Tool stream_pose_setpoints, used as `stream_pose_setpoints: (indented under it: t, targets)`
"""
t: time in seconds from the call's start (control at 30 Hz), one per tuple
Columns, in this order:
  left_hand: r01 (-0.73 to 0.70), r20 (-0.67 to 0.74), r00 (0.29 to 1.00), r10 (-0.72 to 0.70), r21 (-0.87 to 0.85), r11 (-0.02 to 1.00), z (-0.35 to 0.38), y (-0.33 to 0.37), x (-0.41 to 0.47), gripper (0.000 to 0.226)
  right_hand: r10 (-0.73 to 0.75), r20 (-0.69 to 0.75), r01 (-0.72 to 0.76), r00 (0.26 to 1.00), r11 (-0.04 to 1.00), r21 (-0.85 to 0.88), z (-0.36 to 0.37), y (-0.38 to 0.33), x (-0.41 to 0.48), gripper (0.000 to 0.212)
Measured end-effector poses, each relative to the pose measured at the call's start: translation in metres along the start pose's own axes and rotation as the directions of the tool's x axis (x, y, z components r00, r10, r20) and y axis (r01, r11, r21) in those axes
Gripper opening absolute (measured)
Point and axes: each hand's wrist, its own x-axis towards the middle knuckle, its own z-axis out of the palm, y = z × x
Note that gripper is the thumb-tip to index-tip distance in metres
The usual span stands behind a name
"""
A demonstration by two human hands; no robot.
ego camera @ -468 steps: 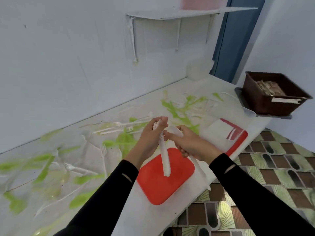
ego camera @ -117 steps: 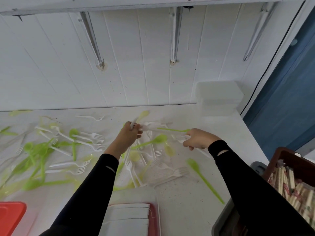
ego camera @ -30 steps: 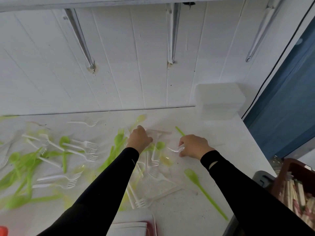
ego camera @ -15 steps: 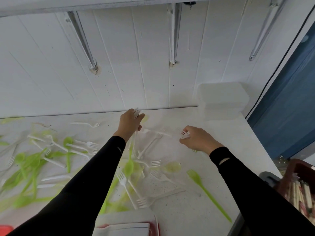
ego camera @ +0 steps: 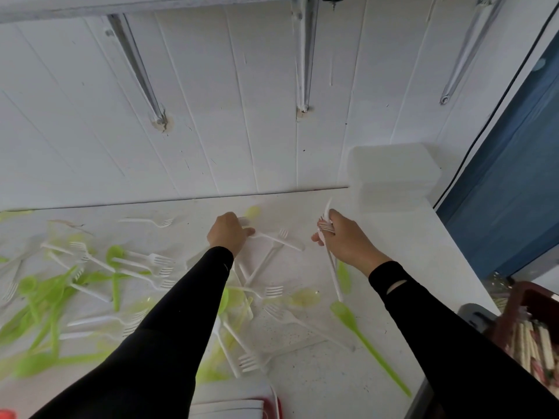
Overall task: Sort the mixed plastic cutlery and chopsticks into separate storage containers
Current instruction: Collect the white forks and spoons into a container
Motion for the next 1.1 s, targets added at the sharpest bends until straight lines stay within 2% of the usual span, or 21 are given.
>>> stream_pose_setpoints:
  t: [0.1, 0.2, 0.23, 0.3, 0.4, 0.5, 0.57, 0.7, 0.8, 0.9, 1.0, 1.03, 1.1]
  targets:
    - [-0.074, 0.058, 0.996, 0.074, 0.005, 0.997, -0.006, -0.001, 0.007, 0.031, 0.070, 0.008, -0.070, 0.997, 0.967, 0.245, 0.001, -0.008, -0.001, 0.021]
    - [-0.193, 0.112, 0.976, 0.185, 0.066, 0.979, -0.023, 0.009, 0.009, 0.034, 0.170, 0.002, -0.154, 0.985, 0.888, 0.433, -0.004, -0.013, -0.003, 0.029]
    - [-0.190, 0.111, 0.976, 0.187, 0.010, 0.982, -0.029, 0.013, 0.009, 0.032, 0.197, 0.002, -0.174, 0.980, 0.856, 0.486, -0.006, -0.015, -0.003, 0.029]
    - [-0.168, 0.092, 0.977, 0.191, -0.206, 0.964, -0.041, 0.018, 0.006, 0.032, 0.244, -0.014, -0.196, 0.970, 0.813, 0.548, -0.010, -0.018, -0.004, 0.024]
    - [-0.182, 0.047, 0.971, 0.233, -0.485, 0.855, -0.058, 0.027, -0.013, 0.032, 0.275, -0.025, -0.209, 0.961, 0.784, 0.584, -0.012, -0.020, -0.004, 0.017]
    - [-0.254, -0.035, 0.953, 0.301, -0.638, 0.727, -0.071, 0.035, -0.035, 0.020, 0.241, -0.012, -0.192, 0.970, 0.803, 0.564, -0.012, -0.019, -0.004, 0.011]
    - [-0.278, -0.074, 0.945, 0.318, -0.693, 0.665, -0.073, 0.037, -0.049, 0.018, 0.148, -0.028, -0.113, 0.989, 0.849, 0.516, -0.010, -0.021, -0.007, 0.011]
    - [-0.297, -0.129, 0.943, 0.308, -0.747, 0.595, -0.063, 0.040, -0.081, 0.014, -0.058, -0.019, 0.061, 0.998, 0.959, 0.278, 0.002, -0.033, -0.022, 0.019]
    - [-0.187, -0.110, 0.979, 0.174, -0.828, 0.528, -0.046, 0.037, -0.096, 0.026, -0.125, 0.057, 0.104, 0.991, 0.954, 0.280, 0.018, -0.047, -0.037, 0.016]
    - [0.013, 0.031, 0.998, 0.050, -0.942, 0.336, -0.041, 0.038, -0.106, 0.043, -0.131, 0.022, 0.116, 0.991, 0.931, 0.345, 0.027, -0.058, -0.049, 0.021]
    - [0.131, 0.143, 0.988, 0.062, -0.978, 0.164, -0.041, 0.039, -0.111, 0.051, -0.130, 0.083, 0.096, 0.988, 0.941, 0.325, 0.033, -0.065, -0.059, 0.020]
    - [0.149, 0.164, 0.983, 0.080, -0.975, 0.163, -0.040, 0.039, -0.114, 0.054, -0.123, 0.098, 0.087, 0.987, 0.946, 0.313, 0.035, -0.066, -0.061, 0.019]
    - [0.139, 0.165, 0.983, 0.082, -0.956, 0.258, -0.036, 0.038, -0.119, 0.057, -0.097, 0.120, 0.058, 0.988, 0.952, 0.299, 0.035, -0.067, -0.065, 0.020]
